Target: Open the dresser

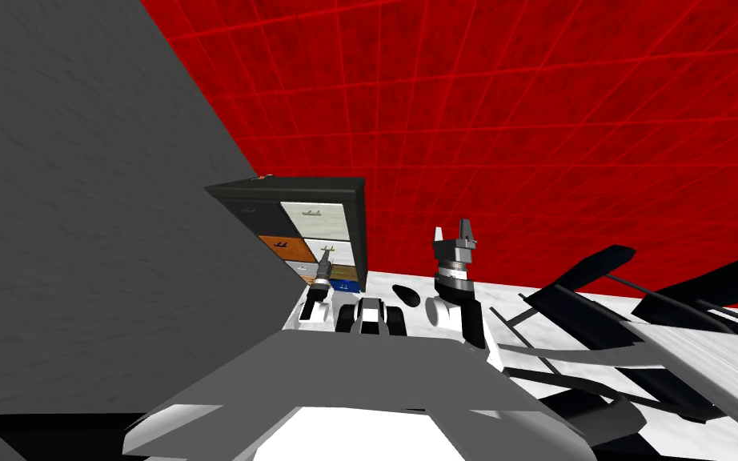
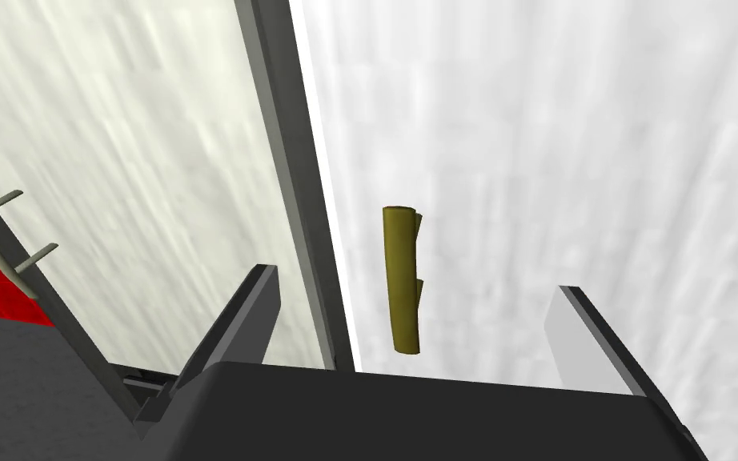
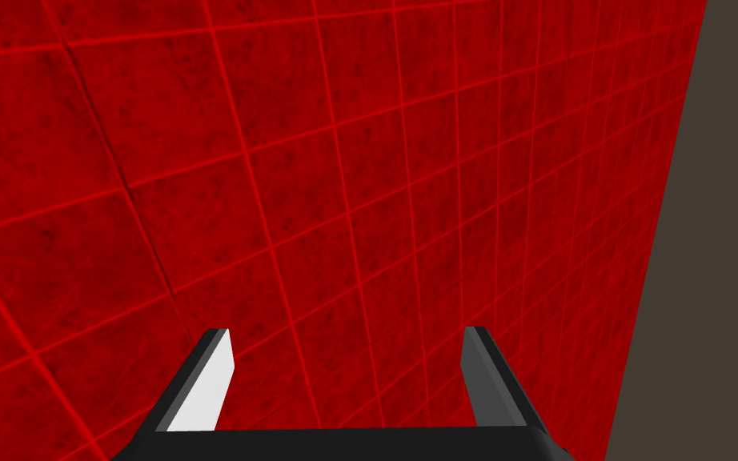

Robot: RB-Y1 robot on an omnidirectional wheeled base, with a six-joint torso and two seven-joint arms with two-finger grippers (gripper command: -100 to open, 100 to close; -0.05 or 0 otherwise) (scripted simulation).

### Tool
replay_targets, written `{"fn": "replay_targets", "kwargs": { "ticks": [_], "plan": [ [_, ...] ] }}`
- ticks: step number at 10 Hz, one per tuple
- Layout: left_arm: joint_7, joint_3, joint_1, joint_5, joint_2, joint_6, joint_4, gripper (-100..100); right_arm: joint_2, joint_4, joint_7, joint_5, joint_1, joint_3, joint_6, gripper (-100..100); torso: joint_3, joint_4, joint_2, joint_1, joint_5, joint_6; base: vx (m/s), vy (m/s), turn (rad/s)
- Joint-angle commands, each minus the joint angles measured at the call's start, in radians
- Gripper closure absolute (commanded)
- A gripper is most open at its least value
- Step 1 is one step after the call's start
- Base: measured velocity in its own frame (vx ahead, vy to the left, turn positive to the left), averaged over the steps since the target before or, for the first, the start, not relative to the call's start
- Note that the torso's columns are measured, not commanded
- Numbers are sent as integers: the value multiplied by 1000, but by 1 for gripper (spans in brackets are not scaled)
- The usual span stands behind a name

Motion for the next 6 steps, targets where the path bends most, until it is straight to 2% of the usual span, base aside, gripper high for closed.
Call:
{"fn": "replay_targets", "kwargs": {
  "ticks": [1,2,4,5,6],
  "plan": [
    [-1,2,-17,0,-51,-8,41,-100,0,0,0,0,0,0,0,0,1,0,1,1,0,0,29,-25,-6],
    [0,1,-11,0,-39,-4,29,-100,0,0,0,0,0,0,0,0,1,0,2,1,0,0,12,-11,-1],
    [0,3,-16,0,-40,37,-7,-100,0,0,0,0,0,0,0,0,-1,0,-2,0,0,0,67,0,-10],
    [0,3,-17,0,-39,24,5,-100,0,0,0,0,0,0,0,0,-3,-1,-4,0,0,0,40,3,-2],
    [0,1,-12,0,-41,-4,30,100,0,0,0,0,0,0,0,0,-1,-1,-1,-1,0,0,-58,8,20]
  ]
}}
